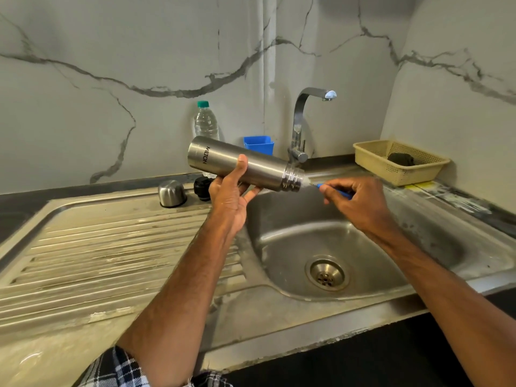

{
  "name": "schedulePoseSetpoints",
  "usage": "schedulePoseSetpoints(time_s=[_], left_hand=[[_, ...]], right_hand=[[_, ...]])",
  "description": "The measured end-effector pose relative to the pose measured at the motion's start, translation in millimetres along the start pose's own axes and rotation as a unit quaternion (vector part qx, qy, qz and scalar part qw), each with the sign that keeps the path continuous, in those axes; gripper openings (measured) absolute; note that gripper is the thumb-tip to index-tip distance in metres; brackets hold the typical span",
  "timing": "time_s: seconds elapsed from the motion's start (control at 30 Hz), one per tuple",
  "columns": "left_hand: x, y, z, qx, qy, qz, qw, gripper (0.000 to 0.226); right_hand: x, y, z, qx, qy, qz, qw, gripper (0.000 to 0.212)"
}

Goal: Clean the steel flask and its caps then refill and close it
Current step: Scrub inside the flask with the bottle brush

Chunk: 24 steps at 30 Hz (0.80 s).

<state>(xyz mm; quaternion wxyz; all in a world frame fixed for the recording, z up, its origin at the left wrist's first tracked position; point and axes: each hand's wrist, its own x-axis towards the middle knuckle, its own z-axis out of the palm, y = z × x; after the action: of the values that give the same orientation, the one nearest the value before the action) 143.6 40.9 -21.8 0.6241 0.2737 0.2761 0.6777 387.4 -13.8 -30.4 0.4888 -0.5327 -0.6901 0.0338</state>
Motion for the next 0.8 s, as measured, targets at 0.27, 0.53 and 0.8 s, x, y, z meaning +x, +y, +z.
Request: schedulePoseSetpoints(time_s=[0.27,0.53,0.8], left_hand=[[-0.9,7.7,1.2,-0.018,0.001,0.004,1.000,0.057],[-4.2,2.4,5.2,0.009,-0.011,-0.008,1.000,0.055],[-9.9,2.8,1.3,0.025,-0.023,-0.011,0.999,0.067]], right_hand=[[1.5,7.2,-7.5,-0.090,-0.009,0.006,0.996,0.028],[-1.1,-5.2,6.3,-0.069,-0.024,-0.001,0.997,0.025],[-1.7,-10.7,12.7,-0.073,-0.078,0.039,0.994,0.027]])
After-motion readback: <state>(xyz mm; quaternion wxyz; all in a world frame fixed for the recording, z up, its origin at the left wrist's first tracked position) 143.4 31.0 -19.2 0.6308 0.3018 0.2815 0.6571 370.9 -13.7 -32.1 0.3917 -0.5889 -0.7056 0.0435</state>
